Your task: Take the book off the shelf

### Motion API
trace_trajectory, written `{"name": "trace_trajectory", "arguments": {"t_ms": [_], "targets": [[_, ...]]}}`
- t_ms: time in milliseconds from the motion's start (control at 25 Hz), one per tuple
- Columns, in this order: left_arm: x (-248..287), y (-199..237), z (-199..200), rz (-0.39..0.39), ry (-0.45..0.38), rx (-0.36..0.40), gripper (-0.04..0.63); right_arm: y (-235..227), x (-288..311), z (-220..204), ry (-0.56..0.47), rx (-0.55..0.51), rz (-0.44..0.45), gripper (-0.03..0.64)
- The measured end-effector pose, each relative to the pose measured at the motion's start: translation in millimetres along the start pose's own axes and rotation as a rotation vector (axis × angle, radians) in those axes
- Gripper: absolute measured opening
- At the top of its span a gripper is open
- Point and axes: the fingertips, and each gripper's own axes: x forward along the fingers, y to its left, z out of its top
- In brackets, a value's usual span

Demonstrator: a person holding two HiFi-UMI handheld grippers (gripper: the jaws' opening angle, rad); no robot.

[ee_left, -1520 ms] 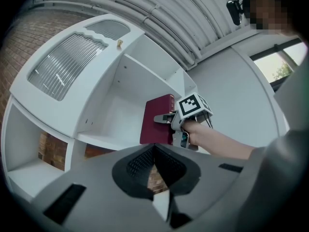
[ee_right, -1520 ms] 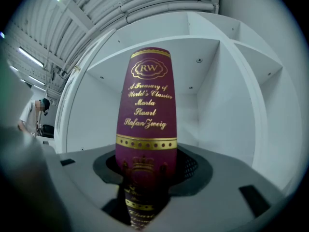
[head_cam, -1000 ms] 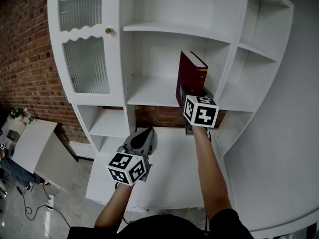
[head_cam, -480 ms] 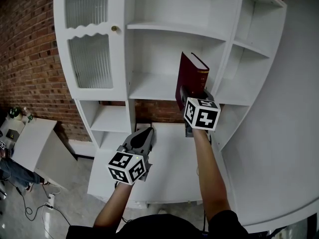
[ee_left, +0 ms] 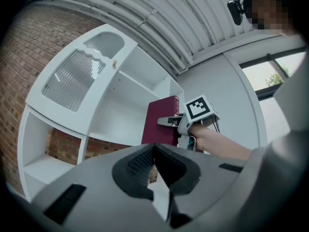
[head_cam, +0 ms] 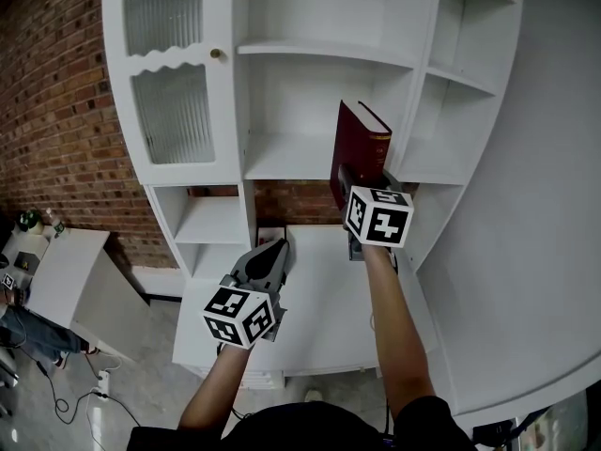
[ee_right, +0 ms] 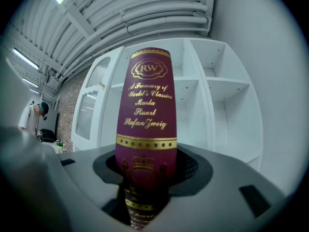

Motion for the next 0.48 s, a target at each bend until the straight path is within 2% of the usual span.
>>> {"name": "trace_trajectory", "arguments": {"t_ms": [480], "targets": [[-40.3, -6.5, -0.5, 0.01, 0.003, -0.006, 0.015, 15.3, -38.9, -26.5, 0.039, 0.006, -0.009, 0.239]]}}
